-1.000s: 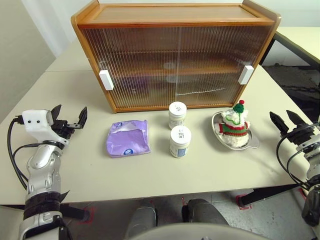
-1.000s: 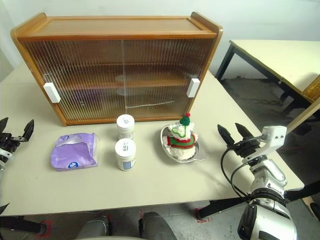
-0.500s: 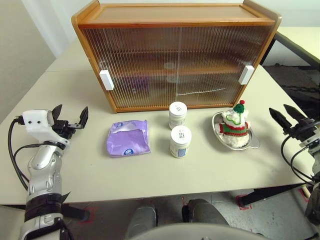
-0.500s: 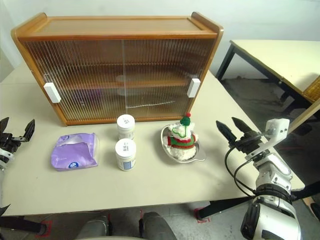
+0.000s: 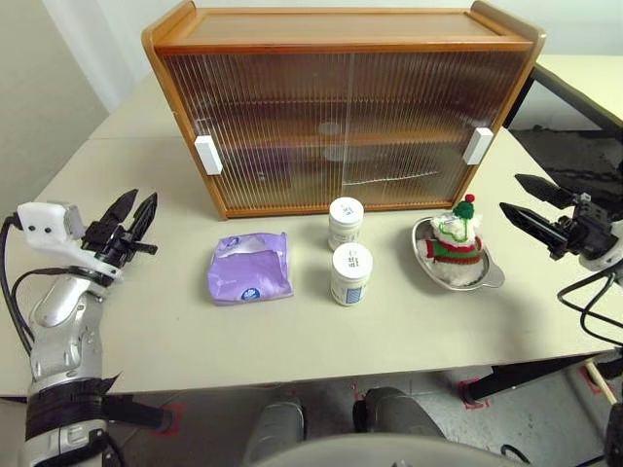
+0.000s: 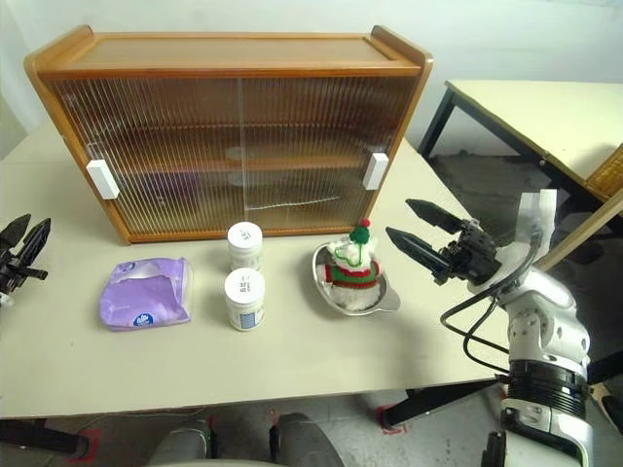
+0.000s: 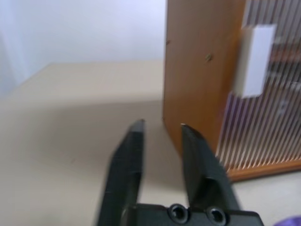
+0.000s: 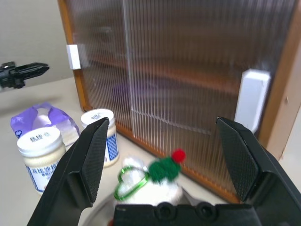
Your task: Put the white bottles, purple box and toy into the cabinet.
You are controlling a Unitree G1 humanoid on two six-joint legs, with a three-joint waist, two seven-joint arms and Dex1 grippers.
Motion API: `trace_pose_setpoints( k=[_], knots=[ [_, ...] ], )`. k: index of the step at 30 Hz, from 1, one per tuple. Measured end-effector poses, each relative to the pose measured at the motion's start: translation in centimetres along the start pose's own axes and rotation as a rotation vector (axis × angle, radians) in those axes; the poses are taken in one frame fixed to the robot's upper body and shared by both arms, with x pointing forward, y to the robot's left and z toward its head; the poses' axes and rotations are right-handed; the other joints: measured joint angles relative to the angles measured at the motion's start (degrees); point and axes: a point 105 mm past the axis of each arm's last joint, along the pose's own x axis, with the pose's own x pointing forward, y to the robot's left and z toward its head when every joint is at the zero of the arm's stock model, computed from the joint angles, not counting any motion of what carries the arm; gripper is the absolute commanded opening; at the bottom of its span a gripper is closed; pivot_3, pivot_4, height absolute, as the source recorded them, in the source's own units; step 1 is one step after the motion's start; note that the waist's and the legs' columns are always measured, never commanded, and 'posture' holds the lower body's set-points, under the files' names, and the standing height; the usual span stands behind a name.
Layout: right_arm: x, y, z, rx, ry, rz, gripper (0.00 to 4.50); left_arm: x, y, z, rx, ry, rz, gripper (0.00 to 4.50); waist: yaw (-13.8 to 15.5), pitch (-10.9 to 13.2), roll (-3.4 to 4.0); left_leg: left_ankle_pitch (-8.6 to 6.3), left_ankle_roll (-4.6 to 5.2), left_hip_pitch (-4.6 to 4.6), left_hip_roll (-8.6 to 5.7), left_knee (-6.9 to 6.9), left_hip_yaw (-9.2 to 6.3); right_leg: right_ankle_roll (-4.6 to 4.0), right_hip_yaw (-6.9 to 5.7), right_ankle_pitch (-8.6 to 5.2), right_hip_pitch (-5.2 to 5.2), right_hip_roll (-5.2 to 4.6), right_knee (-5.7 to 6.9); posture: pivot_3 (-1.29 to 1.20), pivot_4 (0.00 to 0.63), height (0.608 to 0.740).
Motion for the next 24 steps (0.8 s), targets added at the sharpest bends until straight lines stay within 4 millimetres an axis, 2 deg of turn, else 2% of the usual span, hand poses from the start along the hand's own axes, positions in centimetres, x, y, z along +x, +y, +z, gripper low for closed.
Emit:
trace_pose_setpoints(
  k=[1, 2, 14, 24],
  knots=[
    [0.4, 0.3, 0.2, 0.002, -0.002, 0.016, 4.5, 0.5, -0.2, 0.3, 0.005, -0.007, -0.015, 0.07, -0.18, 0.0, 0.0, -0.02, -0.03, -0.04, 0.07, 0.07, -0.06, -0.01, 0.05, 0.02, 0.0, 0.14, 0.0, -0.13, 0.018, 0.74],
    [0.8, 0.7, 0.2, 0.007, 0.0, 0.033, 4.5, 0.8, -0.4, 0.6, 0.006, -0.015, -0.025, 0.03, -0.36, -0.01, -0.01, -0.04, -0.06, -0.06, 0.1, 0.11, -0.07, 0.0, 0.06, 0.04, -0.01, 0.18, 0.0, -0.13, 0.019, 0.74],
    [3.2, 2.6, -0.1, 0.043, -0.021, 0.116, 4.5, 3.2, -1.4, 3.1, -0.001, -0.07, -0.077, 0.03, -1.37, -0.02, -0.02, -0.11, -0.02, -0.15, 0.09, 0.15, -0.03, 0.07, 0.06, 0.05, -0.11, 0.29, -0.05, -0.13, 0.025, 0.74],
    [3.6, 3.3, 0.0, 0.048, -0.018, 0.156, 4.5, 4.4, -3.6, 3.0, 0.012, -0.063, -0.172, 0.03, -1.31, -0.02, -0.02, -0.17, 0.02, -0.21, 0.08, 0.34, -0.06, 0.1, 0.06, 0.07, -0.1, 0.3, -0.06, -0.14, 0.019, 0.74]
  ],
)
